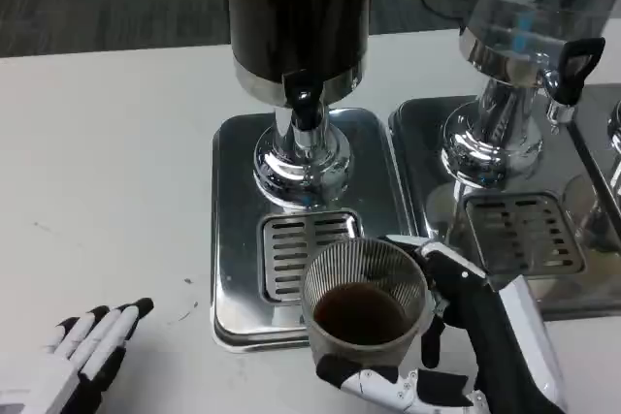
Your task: Grasp the cup under the faucet to collect the drink, then remove the cup.
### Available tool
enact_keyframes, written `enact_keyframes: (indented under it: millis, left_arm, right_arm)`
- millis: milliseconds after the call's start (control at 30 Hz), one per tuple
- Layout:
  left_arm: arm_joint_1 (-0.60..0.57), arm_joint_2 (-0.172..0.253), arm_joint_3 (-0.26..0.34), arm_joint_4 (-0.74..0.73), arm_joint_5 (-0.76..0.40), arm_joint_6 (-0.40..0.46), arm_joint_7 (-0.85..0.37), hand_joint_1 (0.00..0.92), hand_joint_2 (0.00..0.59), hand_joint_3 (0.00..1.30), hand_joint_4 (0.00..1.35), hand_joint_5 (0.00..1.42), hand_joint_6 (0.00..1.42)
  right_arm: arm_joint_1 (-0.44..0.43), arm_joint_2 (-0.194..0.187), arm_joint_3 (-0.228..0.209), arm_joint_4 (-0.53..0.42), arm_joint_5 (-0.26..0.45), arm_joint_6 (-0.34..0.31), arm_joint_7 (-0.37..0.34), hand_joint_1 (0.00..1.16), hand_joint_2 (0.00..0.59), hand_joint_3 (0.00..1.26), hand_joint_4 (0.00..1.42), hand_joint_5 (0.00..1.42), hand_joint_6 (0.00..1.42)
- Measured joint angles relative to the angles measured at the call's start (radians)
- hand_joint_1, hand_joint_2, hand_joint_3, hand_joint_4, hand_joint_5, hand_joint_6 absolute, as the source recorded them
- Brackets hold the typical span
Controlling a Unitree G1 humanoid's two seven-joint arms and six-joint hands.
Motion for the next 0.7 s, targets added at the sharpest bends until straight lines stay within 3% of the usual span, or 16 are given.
enact_keyframes:
  millis: [700]
  left_arm:
    - [0.022,-0.012,-0.036,-0.052,0.006,0.050,0.004,0.000,0.090,0.00,0.00,0.00,0.00]
  right_arm:
    - [0.000,-0.001,-0.045,0.000,0.030,0.000,0.022,0.95,0.174,0.52,0.65,0.83,1.21]
